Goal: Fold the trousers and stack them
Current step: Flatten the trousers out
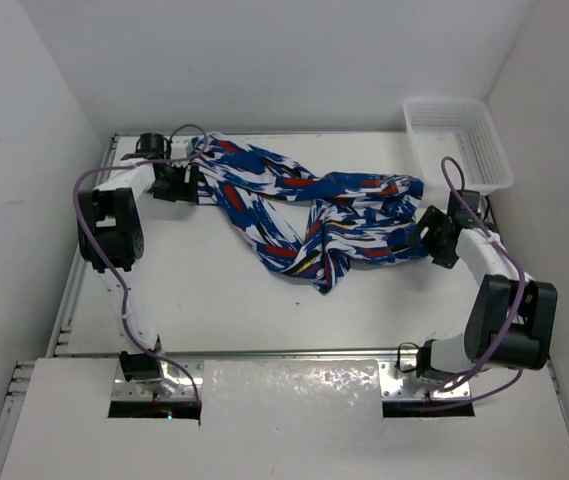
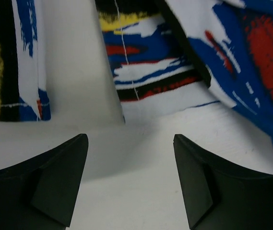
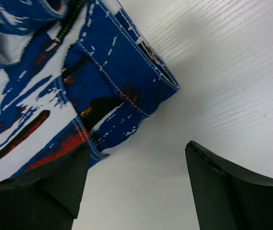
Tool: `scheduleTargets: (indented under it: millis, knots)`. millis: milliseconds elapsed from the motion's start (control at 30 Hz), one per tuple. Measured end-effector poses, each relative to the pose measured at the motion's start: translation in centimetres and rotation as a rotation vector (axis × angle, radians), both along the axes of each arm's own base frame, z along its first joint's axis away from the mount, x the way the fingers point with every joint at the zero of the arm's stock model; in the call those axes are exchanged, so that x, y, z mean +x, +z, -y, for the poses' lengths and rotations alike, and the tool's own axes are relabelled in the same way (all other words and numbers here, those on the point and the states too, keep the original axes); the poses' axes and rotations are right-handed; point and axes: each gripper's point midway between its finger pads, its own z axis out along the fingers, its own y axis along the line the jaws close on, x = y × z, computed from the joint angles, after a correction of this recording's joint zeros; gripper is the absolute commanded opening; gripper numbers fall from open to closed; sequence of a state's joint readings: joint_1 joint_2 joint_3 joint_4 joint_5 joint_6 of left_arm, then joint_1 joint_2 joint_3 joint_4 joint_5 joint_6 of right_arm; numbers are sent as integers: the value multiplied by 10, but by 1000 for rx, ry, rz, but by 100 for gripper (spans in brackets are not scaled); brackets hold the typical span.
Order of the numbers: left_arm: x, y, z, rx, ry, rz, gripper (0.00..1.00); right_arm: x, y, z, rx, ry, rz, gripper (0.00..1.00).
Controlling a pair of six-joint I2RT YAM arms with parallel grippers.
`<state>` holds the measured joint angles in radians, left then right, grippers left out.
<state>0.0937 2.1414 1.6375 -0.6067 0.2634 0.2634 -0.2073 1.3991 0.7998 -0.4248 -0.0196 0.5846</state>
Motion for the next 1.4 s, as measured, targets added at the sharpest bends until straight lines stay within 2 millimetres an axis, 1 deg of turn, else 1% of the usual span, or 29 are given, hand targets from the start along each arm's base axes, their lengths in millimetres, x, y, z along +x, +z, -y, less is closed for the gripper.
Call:
scheduleTargets:
  millis: [67,133,200,267,300,333,400,433,467,533,567,600,667,700,733,800,867,933,1000,1033,1067,1100,1133,1167,1200,1233,1267,1333,1400]
  knots:
    - [7,2,3,-23,10,23,70,0,-11,0,8,-7,-19,77]
    - [10,1,5,-39,19,26,70,-1,-20,-1,17,-15,-39,77]
    - [11,-3,7,-50,27,21,69,0,-28,-1,22,-19,-55,76]
    - [9,-13,8,-51,35,0,66,1,-35,-1,26,-22,-68,76]
    - [11,-14,9,-48,35,3,64,1,-38,-1,27,-23,-74,76]
    - [13,-14,9,-41,36,7,54,1,-42,-1,29,-24,-82,76]
    - [15,-16,10,-35,36,12,37,1,-49,-1,35,-28,-98,75]
    - [16,-18,10,-32,33,14,12,1,-51,-1,37,-30,-103,76]
    - [17,-19,11,-34,34,16,1,1,-53,-2,40,-32,-107,76]
    - [18,-20,10,-31,24,23,0,3,-55,-2,41,-36,-106,72]
    - [18,-20,10,-31,23,23,0,5,-55,-2,41,-35,-100,65]
    - [18,-20,8,-31,25,23,0,8,-56,-1,39,-36,-94,42]
    - [17,-20,2,-24,24,24,0,14,-59,-1,43,-40,-89,22]
    - [16,-19,0,-21,21,23,0,17,-61,-1,47,-46,-93,5]
    - [13,-19,-5,-11,12,15,0,22,-60,0,49,-48,-89,0]
    - [3,-16,-22,18,13,-8,0,26,-58,1,49,-57,-75,0]
    - [-13,-6,-56,59,34,-29,0,27,-51,4,41,-65,-56,0]
    - [-31,18,-105,102,86,-24,0,29,-32,10,30,-73,-5,0]
    - [-59,51,-169,158,166,-15,0,33,-1,24,22,-98,87,0]
    - [-68,74,-204,192,225,20,0,35,15,34,14,-118,130,0]
    - [-80,93,-233,227,263,41,0,35,31,42,17,-133,167,0]
    - [-98,112,-261,264,311,53,0,34,43,47,19,-143,195,0]
    - [-116,128,-280,288,343,54,0,34,56,51,23,-146,225,0]
    - [-132,140,-286,297,353,50,0,34,67,51,37,-141,251,0]
    - [-145,150,-285,315,345,38,0,35,77,51,37,-134,271,0]
    - [-153,159,-281,332,326,30,0,34,84,52,30,-128,285,0]
    - [-158,166,-274,347,298,23,0,33,89,55,20,-127,293,0]
    - [-164,176,-264,383,245,20,0,28,94,62,-3,-139,298,0]
    - [-169,175,-254,405,199,0,0,22,93,68,-21,-155,285,0]
